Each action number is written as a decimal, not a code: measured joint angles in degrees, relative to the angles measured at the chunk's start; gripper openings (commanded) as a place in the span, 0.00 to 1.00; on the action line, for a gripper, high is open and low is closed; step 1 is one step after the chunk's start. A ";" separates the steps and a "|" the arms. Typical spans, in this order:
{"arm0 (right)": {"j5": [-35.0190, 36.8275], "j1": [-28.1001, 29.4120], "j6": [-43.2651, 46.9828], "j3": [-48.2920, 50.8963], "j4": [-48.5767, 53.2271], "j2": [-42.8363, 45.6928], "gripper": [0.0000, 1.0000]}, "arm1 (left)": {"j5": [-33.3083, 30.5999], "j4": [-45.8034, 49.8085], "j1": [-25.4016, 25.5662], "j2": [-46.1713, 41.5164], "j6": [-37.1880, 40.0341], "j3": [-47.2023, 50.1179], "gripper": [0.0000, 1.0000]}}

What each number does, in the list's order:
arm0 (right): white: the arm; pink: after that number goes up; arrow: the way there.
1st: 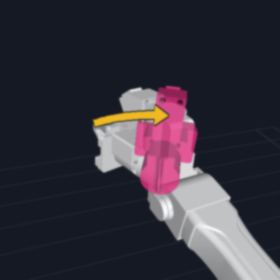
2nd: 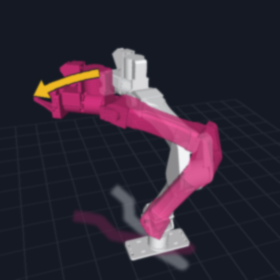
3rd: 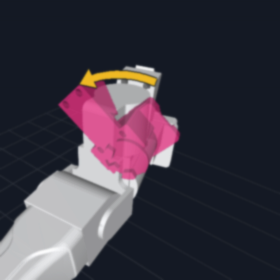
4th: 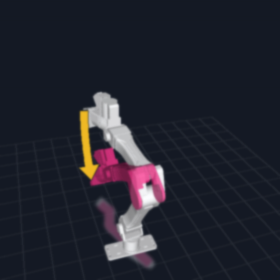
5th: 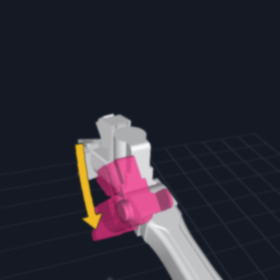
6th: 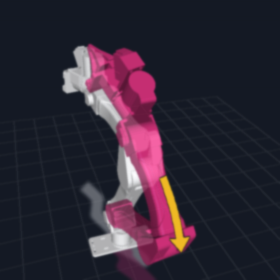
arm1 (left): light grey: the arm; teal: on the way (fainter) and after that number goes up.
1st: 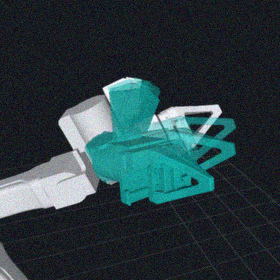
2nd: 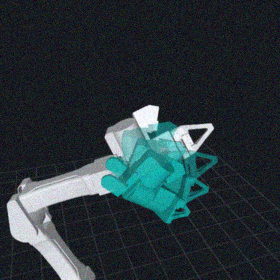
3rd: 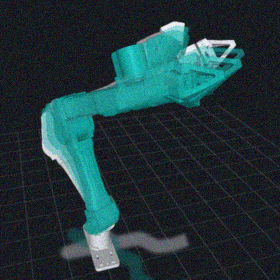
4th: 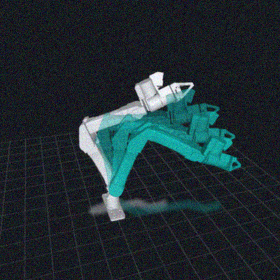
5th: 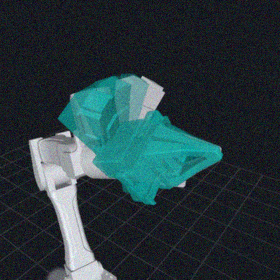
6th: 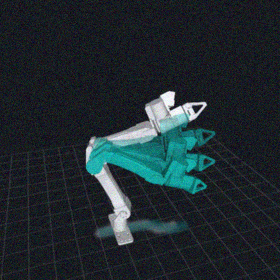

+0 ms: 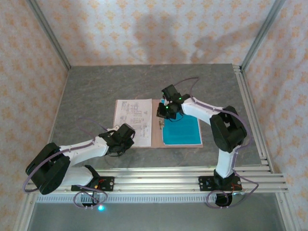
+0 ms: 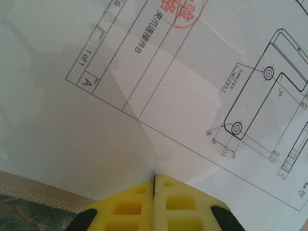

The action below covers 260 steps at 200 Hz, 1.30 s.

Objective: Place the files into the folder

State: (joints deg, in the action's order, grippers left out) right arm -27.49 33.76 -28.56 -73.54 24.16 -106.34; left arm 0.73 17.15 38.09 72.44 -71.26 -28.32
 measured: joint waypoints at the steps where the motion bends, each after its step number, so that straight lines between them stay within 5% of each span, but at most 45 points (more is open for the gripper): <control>1: 0.00 0.02 -0.02 0.09 0.00 0.09 0.12 | 0.00 0.00 0.00 0.00 -0.07 0.00 0.00; 27: 0.68 0.44 -0.87 2.73 0.22 3.10 0.14 | -0.17 -1.22 0.00 -0.15 -1.18 0.55 0.00; 47: 3.98 0.50 -3.32 6.60 -0.52 8.07 0.24 | -0.20 -2.84 0.00 -0.70 -2.58 1.53 0.00; 106: 10.60 0.48 -21.51 22.49 -9.51 27.15 0.31 | -3.74 -11.23 5.27 -2.47 -14.27 6.21 0.00; 171: 10.51 0.31 -37.68 31.74 -23.08 27.10 0.32 | -10.27 -19.74 17.38 6.73 -29.38 3.45 0.00; 260: 6.71 -8.09 -42.16 35.19 -35.19 22.82 0.32 | -10.21 -29.62 20.59 16.33 -34.36 -1.22 0.00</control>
State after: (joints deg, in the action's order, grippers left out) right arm -20.78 25.67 -70.72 -38.35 -11.03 -83.53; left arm -9.47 -12.47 58.67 88.77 -105.62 -29.54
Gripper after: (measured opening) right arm 0.329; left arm 0.045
